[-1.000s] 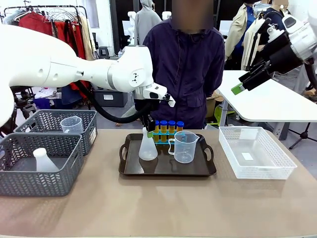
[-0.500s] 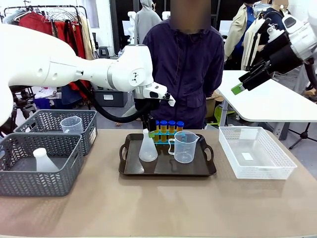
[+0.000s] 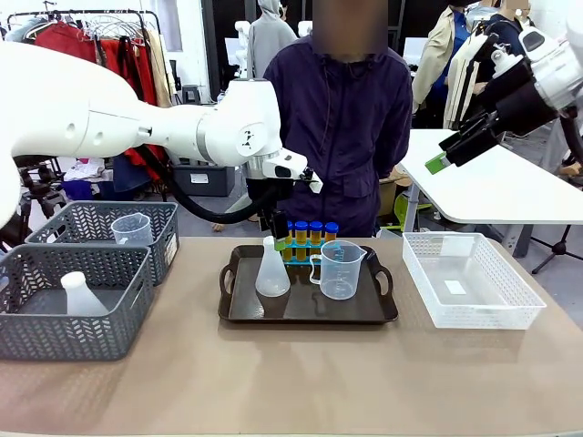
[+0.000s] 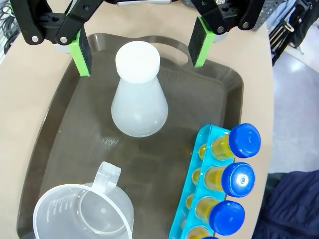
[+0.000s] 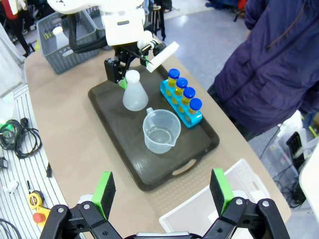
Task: Prepare the laboratory tools.
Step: Pick up one Small flask and place it on the Handle tray.
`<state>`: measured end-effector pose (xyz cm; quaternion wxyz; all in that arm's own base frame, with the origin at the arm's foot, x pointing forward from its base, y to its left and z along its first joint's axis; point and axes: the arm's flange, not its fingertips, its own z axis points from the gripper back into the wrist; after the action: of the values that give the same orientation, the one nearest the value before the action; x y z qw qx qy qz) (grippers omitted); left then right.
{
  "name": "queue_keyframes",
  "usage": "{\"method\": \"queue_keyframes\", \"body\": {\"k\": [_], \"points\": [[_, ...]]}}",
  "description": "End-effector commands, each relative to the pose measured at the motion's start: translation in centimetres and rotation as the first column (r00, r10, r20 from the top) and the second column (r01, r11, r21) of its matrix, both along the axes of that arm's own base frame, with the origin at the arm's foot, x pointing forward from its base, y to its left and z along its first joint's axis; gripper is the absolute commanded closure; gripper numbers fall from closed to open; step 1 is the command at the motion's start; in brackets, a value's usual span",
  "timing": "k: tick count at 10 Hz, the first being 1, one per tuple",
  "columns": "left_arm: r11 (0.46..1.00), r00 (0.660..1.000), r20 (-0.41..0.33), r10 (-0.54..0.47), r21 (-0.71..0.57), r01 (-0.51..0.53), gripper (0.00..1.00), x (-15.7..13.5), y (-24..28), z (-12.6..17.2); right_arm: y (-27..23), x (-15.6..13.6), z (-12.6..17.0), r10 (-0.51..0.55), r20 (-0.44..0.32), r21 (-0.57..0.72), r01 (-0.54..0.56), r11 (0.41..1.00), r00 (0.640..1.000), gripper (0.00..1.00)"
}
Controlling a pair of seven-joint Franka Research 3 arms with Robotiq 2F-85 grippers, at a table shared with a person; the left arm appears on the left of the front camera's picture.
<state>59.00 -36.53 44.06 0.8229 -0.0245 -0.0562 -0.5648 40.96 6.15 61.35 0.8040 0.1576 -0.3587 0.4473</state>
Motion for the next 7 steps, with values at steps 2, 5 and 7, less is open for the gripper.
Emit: {"method": "queue_keyframes", "body": {"k": [2,5,7], "points": [[1.000,1.000,0.010,-0.005,0.015,0.005,0.00,-0.95,0.77,0.24,-0.02,0.19,-0.03,0.015,0.009,0.024,-0.015,1.000,1.000,0.00],[1.000,1.000,-0.001,-0.002,0.001,0.002,0.00,-0.02,0.00,0.00,-0.02,0.19,-0.03,0.015,0.009,0.024,-0.015,1.000,1.000,0.00],[1.000,1.000,-0.001,-0.002,0.001,0.002,0.00,-0.02,0.00,0.00,-0.02,0.19,-0.03,0.015,0.009,0.024,-0.015,1.000,1.000,0.00]]}}
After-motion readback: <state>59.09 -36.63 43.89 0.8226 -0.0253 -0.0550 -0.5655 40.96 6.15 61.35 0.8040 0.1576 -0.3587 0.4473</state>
